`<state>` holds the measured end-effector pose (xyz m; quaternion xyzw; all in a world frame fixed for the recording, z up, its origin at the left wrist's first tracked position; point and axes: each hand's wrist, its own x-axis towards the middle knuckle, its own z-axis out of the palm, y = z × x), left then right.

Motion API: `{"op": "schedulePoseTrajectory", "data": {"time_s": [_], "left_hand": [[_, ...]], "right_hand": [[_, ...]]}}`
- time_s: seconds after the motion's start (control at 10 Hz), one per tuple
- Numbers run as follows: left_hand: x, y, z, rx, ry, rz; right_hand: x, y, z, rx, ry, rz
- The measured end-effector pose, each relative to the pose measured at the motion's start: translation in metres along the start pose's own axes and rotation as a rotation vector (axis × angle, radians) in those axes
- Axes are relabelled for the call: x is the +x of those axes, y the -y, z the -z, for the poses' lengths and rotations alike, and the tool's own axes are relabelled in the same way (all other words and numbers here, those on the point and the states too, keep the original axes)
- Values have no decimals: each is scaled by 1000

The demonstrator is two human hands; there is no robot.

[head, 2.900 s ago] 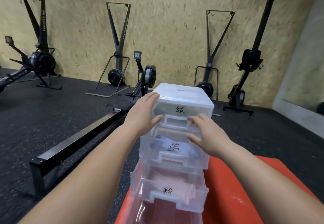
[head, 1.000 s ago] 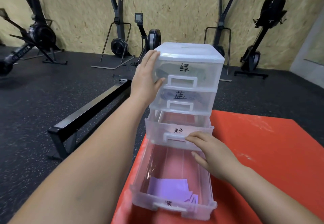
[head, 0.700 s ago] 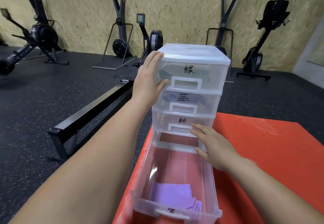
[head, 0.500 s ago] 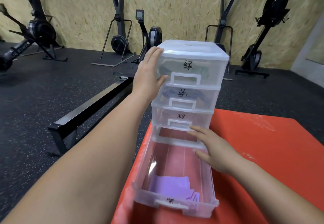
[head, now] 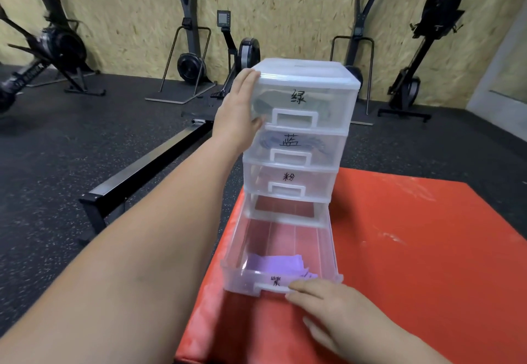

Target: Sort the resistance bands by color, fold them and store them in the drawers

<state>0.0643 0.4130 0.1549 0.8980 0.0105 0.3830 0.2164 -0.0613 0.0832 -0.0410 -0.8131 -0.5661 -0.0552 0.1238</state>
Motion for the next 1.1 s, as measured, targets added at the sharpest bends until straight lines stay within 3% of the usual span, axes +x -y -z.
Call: {"op": "schedulePoseTrajectory", "data": {"time_s": [0.4,0.6,0.9,1.1], "left_hand": [[3,9,-10,5,-54,-41],[4,11,-10,0,-61,-56],[6,-3,5,118,74,-19],[-26,-39,30,182,190,38]], "right_hand": [[84,-108,-9,-36,52,-276],[108,-137,-3,-146,179,-354],[101,-120,17,-86,251,-464],[81,-98,67,-57,152,-525]]}}
